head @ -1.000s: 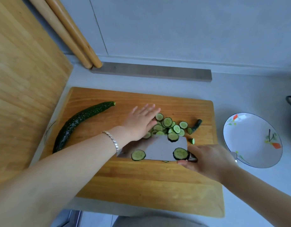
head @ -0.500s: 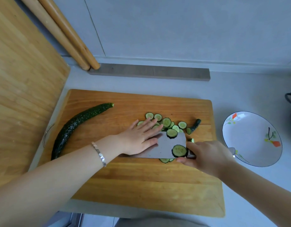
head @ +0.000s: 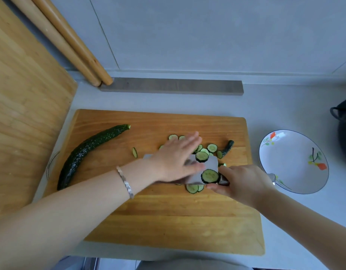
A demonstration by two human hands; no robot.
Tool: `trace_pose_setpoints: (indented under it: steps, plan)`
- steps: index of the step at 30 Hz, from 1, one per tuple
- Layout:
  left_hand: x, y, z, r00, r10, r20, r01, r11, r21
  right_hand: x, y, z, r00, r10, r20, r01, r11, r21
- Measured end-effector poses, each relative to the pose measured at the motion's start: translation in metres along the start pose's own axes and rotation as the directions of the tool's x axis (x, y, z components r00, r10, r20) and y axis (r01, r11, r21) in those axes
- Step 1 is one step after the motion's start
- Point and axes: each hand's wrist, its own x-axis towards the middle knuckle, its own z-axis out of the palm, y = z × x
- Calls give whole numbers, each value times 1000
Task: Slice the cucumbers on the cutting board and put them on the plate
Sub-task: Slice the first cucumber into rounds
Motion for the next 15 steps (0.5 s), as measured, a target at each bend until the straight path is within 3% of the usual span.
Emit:
trace_pose_setpoints:
  steps: [2, 5, 12, 15]
  plan:
    - [-6, 17, 7, 994, 72, 87, -73, 997, 13, 4, -4, 1, 1000, -14, 8, 14, 1000, -3]
    - [-6, 19, 14, 990, 67, 121, -61, 997, -50, 8, -10, -1, 999, -52, 1, 52, 999, 15]
    - [13, -11, 11, 960, -109, 257, 132, 989, -73, 3, -12, -3, 992, -122, -39, 122, 993, 0]
    - [19, -29, 9, 964, -186, 190, 212, 969, -125, -3, -8, -2, 996, -91, -2, 91, 995, 34]
